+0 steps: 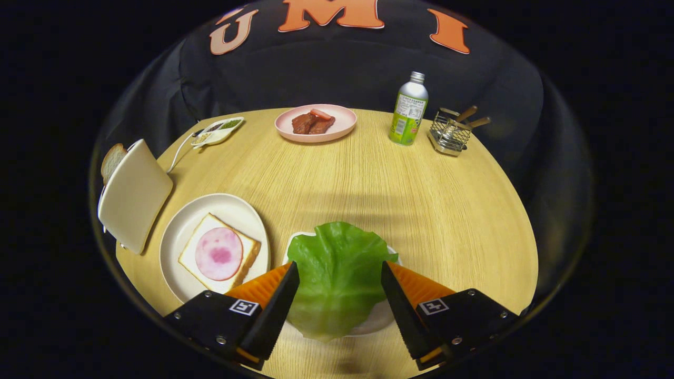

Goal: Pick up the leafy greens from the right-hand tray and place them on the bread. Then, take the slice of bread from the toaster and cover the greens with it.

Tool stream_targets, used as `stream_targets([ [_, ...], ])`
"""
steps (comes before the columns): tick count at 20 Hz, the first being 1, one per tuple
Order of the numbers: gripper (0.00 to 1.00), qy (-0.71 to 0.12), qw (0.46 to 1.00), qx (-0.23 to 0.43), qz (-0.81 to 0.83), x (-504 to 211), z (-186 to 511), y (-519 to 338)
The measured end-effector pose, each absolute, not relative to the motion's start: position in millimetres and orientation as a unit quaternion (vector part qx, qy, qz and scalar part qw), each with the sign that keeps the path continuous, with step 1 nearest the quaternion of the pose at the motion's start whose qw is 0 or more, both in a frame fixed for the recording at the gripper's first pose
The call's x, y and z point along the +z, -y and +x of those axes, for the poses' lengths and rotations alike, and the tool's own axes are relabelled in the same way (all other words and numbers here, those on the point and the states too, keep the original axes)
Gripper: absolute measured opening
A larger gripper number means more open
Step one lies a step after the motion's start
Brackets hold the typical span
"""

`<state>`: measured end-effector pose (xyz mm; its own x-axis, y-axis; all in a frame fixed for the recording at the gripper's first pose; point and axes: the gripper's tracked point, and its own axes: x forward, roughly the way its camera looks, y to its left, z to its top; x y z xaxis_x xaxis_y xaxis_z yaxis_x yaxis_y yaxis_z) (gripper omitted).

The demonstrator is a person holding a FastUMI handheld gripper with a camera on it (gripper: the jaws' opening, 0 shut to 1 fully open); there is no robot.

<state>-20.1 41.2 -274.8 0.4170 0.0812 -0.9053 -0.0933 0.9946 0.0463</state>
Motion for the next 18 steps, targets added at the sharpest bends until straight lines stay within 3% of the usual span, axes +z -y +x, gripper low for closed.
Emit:
stream_targets([
  [7,0.83,-0.567,0.823,0.036,0.006,-299.7,-27.4,-44.4],
  [10,0.71,-0.562,0.826,0.033,0.019,-301.0,-26.2,-44.0],
  [12,0.58,-0.555,0.831,0.028,0.026,-301.2,-23.3,-41.0],
  [13,0.44,-0.553,0.832,0.023,0.033,-301.9,-22.2,-37.8],
  [16,0.17,-0.546,0.835,0.005,0.062,-301.9,-17.9,-28.8],
  [18,0.1,-0.538,0.838,0.006,0.093,-294.7,-15.5,-31.3],
])
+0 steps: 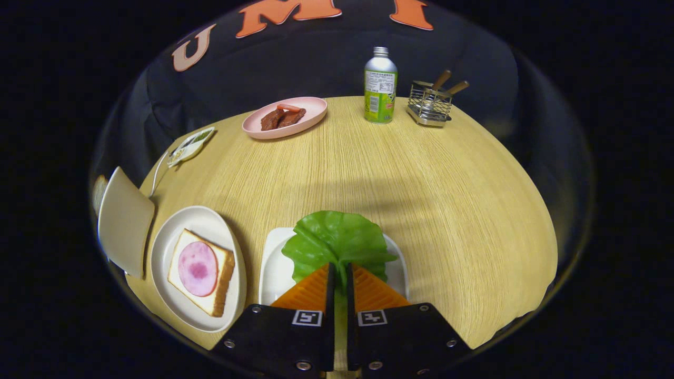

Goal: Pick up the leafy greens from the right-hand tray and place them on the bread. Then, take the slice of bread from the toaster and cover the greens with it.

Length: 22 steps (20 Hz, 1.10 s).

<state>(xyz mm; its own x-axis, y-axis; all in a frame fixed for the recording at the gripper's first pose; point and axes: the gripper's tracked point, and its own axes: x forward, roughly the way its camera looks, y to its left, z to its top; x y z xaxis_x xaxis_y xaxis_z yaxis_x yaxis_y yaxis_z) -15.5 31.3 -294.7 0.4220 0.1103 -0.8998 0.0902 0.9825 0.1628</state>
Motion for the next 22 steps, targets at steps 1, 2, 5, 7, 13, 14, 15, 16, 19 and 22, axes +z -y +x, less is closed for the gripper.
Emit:
stream_targets([
  [1,0.09,-0.525,0.845,0.007,0.101,-290.0,-10.9,-30.9],
  [2,0.09,-0.512,0.852,0.008,0.104,-284.3,-6.6,-30.8],
  [5,0.09,-0.484,0.866,0.026,0.122,-266.3,-1.5,-39.9],
  [7,0.09,-0.47,0.872,0.039,0.132,-253.6,1.8,-49.4],
  [13,0.08,-0.445,0.878,0.098,0.146,-216.3,-1.6,-88.6],
  [14,0.09,-0.441,0.878,0.11,0.146,-212.0,-1.1,-97.0],
  [15,0.08,-0.44,0.878,0.119,0.143,-209.9,-1.6,-104.1],
  [16,0.09,-0.439,0.878,0.128,0.141,-210.8,-2.5,-110.8],
  [19,0.09,-0.445,0.871,0.15,0.147,-214.9,-2.9,-133.9],
  [22,0.09,-0.445,0.865,0.174,0.156,-213.5,-5.7,-153.7],
])
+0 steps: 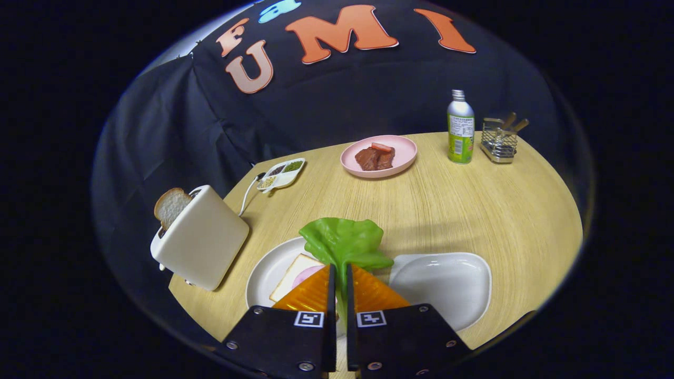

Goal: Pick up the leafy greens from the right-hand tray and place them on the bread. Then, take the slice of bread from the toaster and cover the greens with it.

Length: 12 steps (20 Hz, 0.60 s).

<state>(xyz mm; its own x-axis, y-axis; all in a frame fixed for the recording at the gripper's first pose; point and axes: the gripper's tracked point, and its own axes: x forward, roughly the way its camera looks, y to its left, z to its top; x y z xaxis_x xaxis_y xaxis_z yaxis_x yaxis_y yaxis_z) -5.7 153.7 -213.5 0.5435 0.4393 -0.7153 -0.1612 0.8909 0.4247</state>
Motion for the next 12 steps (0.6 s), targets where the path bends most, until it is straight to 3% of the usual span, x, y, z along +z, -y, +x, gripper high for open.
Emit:
stream_targets([
  [5,0.09,-0.463,0.848,0.215,0.145,-224.0,-17.4,-184.2],
  [12,0.12,-0.488,0.83,0.223,0.148,-242.3,-18.5,-199.5],
])
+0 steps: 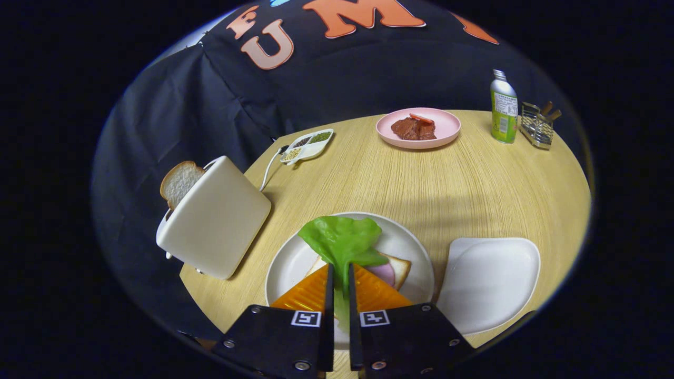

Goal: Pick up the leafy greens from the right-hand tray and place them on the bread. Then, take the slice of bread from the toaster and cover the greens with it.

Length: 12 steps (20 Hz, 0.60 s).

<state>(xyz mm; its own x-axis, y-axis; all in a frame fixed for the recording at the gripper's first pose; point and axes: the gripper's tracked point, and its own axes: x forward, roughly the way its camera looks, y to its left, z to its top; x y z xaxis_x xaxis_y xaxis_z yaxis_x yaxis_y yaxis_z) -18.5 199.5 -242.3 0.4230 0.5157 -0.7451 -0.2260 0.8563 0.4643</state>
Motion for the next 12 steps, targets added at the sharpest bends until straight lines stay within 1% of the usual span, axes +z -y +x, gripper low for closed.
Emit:
stream_targets([
  [1,0.17,-0.485,0.834,0.219,0.145,-242.9,-15.5,-197.2],
  [4,0.22,-0.495,0.832,0.211,0.137,-251.1,-18.0,-194.3],
  [6,0.27,-0.498,0.831,0.212,0.129,-252.9,-19.5,-197.4],
  [8,0.34,-0.5,0.831,0.215,0.117,-256.2,-21.1,-201.2],
  [9,0.41,-0.501,0.831,0.215,0.112,-255.8,-22.6,-203.3],
  [10,0.45,-0.497,0.834,0.216,0.106,-253.3,-21.1,-203.8],
  [11,0.53,-0.491,0.838,0.216,0.096,-250.2,-20.1,-204.0],
  [12,0.56,-0.483,0.844,0.216,0.086,-246.0,-17.8,-202.8],
])
